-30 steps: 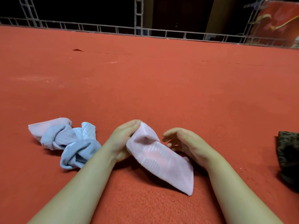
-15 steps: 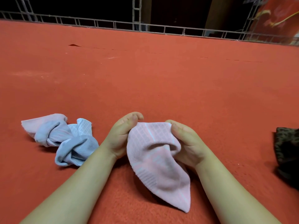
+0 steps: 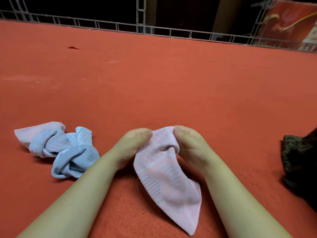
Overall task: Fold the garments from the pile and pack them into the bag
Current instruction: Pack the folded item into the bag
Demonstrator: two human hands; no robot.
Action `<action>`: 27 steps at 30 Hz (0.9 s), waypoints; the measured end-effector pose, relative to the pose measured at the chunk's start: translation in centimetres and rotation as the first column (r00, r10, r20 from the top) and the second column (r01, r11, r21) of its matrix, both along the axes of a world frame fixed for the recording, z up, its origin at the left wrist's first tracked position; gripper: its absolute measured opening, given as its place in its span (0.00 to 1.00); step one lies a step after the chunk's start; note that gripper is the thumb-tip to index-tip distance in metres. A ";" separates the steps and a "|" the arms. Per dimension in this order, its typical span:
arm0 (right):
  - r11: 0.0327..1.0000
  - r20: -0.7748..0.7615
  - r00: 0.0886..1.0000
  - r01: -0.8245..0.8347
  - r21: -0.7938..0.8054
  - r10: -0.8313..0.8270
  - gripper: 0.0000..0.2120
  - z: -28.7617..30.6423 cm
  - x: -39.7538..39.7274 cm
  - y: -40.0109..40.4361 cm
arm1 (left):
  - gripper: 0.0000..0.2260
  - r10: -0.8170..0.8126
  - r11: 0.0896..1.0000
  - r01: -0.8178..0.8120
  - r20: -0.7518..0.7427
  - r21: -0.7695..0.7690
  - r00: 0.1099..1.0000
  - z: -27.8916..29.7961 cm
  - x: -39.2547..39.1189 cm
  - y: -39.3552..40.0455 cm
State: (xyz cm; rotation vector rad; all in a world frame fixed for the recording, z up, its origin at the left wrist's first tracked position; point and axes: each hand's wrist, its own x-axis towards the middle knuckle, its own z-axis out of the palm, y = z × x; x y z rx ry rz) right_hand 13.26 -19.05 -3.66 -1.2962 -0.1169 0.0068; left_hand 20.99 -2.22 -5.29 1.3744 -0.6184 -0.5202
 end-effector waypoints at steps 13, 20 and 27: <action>0.666 0.302 0.953 0.246 -0.704 -0.032 0.09 10.7 -1.4 -3.4 | 0.06 0.013 0.999 0.008 0.481 -0.042 0.877 11.1 -0.9 0.7; 0.723 0.287 0.944 0.085 -0.686 0.162 0.08 15.2 -4.8 -3.3 | 0.07 -0.035 0.999 0.018 0.550 0.036 0.834 15.5 -2.0 2.2; 0.679 0.387 0.920 0.246 -0.692 0.061 0.14 17.8 -7.4 -1.6 | 0.13 -0.039 0.997 -0.004 0.533 0.080 0.845 17.1 -4.3 3.0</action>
